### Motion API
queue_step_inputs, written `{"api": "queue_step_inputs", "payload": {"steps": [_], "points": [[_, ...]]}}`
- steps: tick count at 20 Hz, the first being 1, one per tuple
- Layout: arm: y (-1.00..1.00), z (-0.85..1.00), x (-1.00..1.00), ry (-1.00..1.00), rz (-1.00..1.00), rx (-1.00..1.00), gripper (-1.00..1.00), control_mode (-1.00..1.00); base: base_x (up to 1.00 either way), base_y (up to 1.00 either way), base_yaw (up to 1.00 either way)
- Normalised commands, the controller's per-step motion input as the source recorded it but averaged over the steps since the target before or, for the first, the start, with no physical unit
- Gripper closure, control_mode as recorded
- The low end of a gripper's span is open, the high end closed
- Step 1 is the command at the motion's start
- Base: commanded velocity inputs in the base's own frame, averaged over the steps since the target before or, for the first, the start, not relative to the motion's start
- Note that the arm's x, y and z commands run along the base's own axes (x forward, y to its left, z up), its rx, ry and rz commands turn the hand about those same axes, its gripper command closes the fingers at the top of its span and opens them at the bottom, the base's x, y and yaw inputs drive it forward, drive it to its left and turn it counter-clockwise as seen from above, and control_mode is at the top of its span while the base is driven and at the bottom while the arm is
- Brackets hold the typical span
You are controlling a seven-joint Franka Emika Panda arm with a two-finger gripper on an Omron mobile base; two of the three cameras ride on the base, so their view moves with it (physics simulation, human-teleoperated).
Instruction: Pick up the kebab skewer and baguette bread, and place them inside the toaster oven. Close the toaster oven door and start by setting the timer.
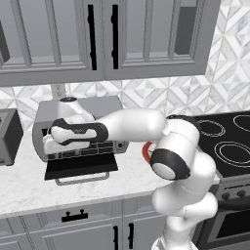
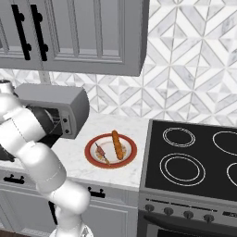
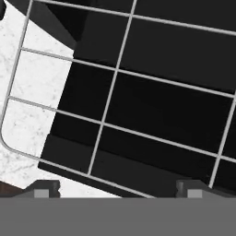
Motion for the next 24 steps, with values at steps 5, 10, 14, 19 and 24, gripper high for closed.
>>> {"api": "queue_step_inputs", "payload": {"steps": [5, 10, 14, 19, 24], "points": [[-0.28, 0.17, -0.46, 0.08, 0.00, -0.03, -1.00, -1.00, 0.00, 0.00, 0.00], [-0.94, 0.57, -0.48, -0.16, -0.03, 0.00, -1.00, -1.00, 0.00, 0.00, 0.00], [-1.00, 0.16, -0.02, -0.04, -0.08, 0.01, -1.00, -1.00, 0.00, 0.00, 0.00], [-1.00, 0.00, -0.02, -0.06, -0.03, 0.11, -1.00, -1.00, 0.00, 0.00, 0.00], [-1.00, 0.00, -0.12, -0.14, 0.00, 0.12, -1.00, -1.00, 0.00, 0.00, 0.00]]}}
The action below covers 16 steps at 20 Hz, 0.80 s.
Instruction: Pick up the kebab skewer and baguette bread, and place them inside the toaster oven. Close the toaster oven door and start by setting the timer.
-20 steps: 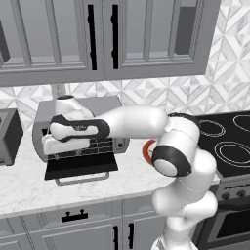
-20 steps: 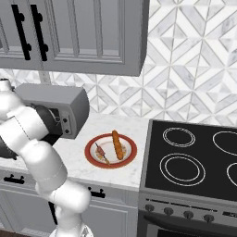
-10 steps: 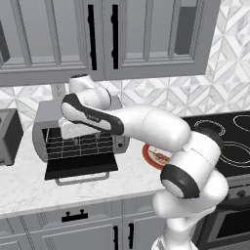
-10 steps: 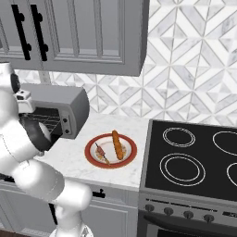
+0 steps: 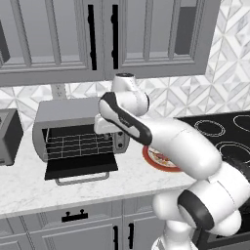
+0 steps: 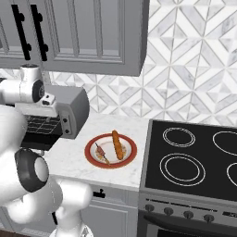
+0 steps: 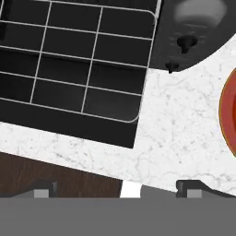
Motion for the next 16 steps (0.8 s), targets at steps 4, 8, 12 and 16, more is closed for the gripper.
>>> {"api": "queue_step_inputs", "payload": {"steps": [4, 8, 12, 16], "points": [[-1.00, -0.11, -0.29, -0.04, 0.03, 0.06, -1.00, -1.00, 0.00, 0.00, 0.00], [-1.00, -0.23, -0.33, -0.01, 0.17, 0.02, -1.00, -1.00, 0.00, 0.00, 0.00], [-1.00, -0.25, -0.02, 0.00, 0.21, 0.00, -1.00, -1.00, 0.00, 0.00, 0.00], [-1.00, -0.30, 0.00, 0.02, 0.18, 0.00, -1.00, -1.00, 0.00, 0.00, 0.00]]}}
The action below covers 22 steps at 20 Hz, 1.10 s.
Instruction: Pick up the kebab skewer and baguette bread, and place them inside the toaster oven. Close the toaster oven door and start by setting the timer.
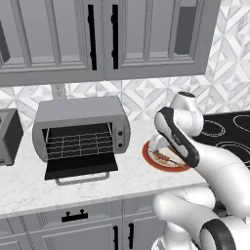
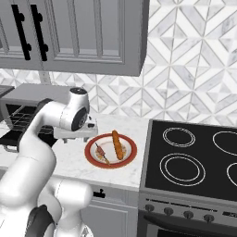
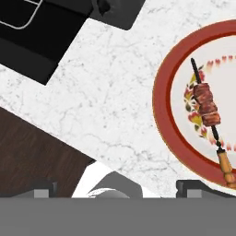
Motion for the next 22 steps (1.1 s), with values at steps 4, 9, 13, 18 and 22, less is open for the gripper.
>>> {"api": "queue_step_inputs", "payload": {"steps": [4, 9, 13, 18, 22], "points": [[-1.00, -0.21, 0.00, 0.14, 0.13, 0.00, -1.00, -1.00, 0.00, 0.00, 0.00], [-0.92, -0.35, 0.03, 0.19, 0.07, -0.02, -1.00, -1.00, 0.00, 0.00, 0.00], [-0.46, -0.38, 0.09, 0.06, 0.00, -0.05, -1.00, -1.00, 0.00, 0.00, 0.00], [-0.16, -0.32, 0.07, 0.03, 0.00, -0.04, -1.00, -1.00, 0.00, 0.00, 0.00], [0.00, -0.29, 0.07, 0.02, 0.00, -0.06, -1.00, -1.00, 0.00, 0.00, 0.00]]}}
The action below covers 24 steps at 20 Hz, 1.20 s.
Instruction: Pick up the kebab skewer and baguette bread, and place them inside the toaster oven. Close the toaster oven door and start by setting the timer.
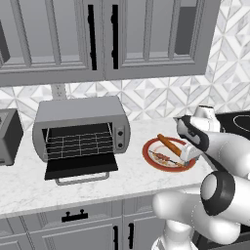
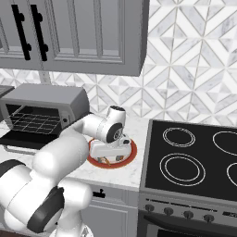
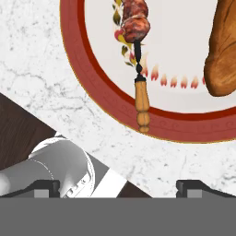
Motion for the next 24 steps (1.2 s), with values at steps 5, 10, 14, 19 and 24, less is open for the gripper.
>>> {"api": "queue_step_inputs", "payload": {"steps": [5, 10, 14, 19, 24], "points": [[0.00, -0.28, 0.19, 0.00, 0.00, -0.06, -1.00, -1.00, 0.00, 0.00, 0.00], [0.00, -0.18, 0.29, 0.00, 0.00, 0.00, -1.00, -1.00, 0.00, 0.00, 0.00], [0.00, -0.15, 0.40, 0.02, 0.00, 0.00, -1.00, -1.00, 0.00, 0.00, 0.00], [0.00, -0.18, 0.33, 0.05, 0.00, 0.00, -1.00, -1.00, 0.00, 0.00, 0.00], [0.00, -0.21, 0.18, 0.04, 0.00, 0.00, -1.00, -1.00, 0.00, 0.00, 0.00]]}}
